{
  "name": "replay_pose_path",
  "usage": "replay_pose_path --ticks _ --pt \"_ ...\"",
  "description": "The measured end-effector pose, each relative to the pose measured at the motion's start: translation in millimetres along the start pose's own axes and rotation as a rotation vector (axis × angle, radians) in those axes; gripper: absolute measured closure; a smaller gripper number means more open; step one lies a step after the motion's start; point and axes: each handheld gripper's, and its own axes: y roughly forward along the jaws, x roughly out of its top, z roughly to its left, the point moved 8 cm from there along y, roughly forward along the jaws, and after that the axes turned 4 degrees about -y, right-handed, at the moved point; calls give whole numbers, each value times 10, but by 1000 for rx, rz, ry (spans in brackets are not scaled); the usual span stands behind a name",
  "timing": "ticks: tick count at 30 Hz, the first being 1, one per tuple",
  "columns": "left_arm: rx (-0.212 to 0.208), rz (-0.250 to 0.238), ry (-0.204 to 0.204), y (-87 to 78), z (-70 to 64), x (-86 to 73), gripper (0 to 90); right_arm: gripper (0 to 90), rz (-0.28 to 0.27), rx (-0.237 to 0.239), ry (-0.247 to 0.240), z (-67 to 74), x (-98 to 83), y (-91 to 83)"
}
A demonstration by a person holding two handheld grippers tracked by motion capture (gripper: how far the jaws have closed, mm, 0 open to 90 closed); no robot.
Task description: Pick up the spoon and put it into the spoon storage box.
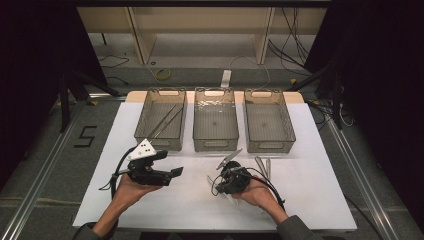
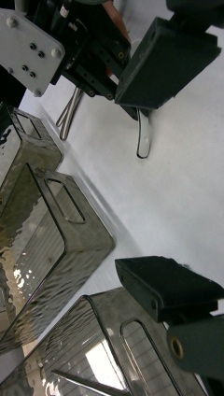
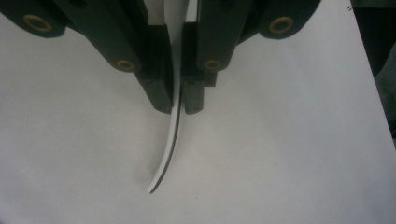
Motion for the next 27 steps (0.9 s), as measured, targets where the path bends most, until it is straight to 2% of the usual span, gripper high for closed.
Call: replay_pose_path --ticks 4,18,27 --pt "1 -3 0 -2 2 3 168 855 -1 -8 -5 3 5 -23" --pt "-3 -23 -16 -13 18 17 167 857 -100 -26 -9 -102 51 -298" --pt "2 -29 -16 -16 31 23 167 857 -172 -58 35 -264 39 -528"
